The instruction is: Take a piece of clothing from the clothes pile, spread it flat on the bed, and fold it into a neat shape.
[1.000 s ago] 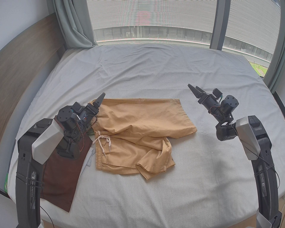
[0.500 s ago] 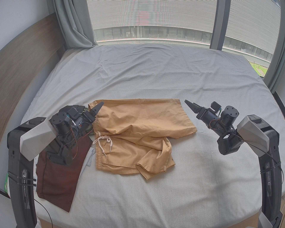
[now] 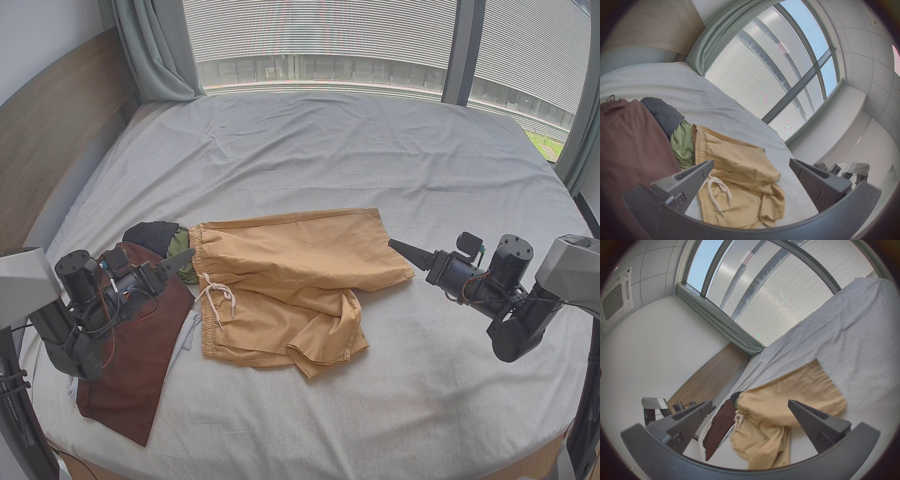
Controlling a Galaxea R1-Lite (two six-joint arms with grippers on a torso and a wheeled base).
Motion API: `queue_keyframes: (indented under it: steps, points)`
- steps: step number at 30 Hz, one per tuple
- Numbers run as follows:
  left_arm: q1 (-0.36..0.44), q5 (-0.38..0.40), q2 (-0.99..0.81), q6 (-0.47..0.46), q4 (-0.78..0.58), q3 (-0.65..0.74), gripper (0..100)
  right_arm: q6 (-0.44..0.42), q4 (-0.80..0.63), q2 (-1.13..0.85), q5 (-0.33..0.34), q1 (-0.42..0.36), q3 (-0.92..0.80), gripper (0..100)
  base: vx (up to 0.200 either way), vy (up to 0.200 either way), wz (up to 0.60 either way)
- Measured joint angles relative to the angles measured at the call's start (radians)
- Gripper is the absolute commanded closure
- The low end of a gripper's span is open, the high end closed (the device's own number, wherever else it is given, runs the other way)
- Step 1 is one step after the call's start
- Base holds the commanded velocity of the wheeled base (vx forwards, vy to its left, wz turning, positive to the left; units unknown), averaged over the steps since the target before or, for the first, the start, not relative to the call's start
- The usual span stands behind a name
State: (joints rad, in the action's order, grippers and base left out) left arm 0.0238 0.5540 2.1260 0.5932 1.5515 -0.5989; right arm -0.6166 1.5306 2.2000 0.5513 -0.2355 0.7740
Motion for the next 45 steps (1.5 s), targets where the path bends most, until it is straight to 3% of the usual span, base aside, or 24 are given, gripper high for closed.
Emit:
queue_keyframes:
  steps: [6,10,22,45]
  points:
    - [-0.026,0.066,-0.113,-0.061,0.001,0.108,0,0.012,0.010,-0.101,0.015,-0.045,-0.179,0,0.000,0.000,0.00]
    - [-0.041,0.105,-0.139,-0.137,0.000,0.146,0,0.048,0.010,-0.130,0.062,-0.063,-0.282,0,0.000,0.000,0.00]
    - [-0.048,0.145,-0.106,-0.317,-0.001,0.198,0,0.188,0.010,-0.035,0.074,-0.089,-0.341,0,0.000,0.000,0.00]
    - [-0.040,0.149,-0.075,-0.318,0.000,0.214,0,0.156,0.012,0.181,0.073,-0.156,-0.223,0,0.000,0.000,0.00]
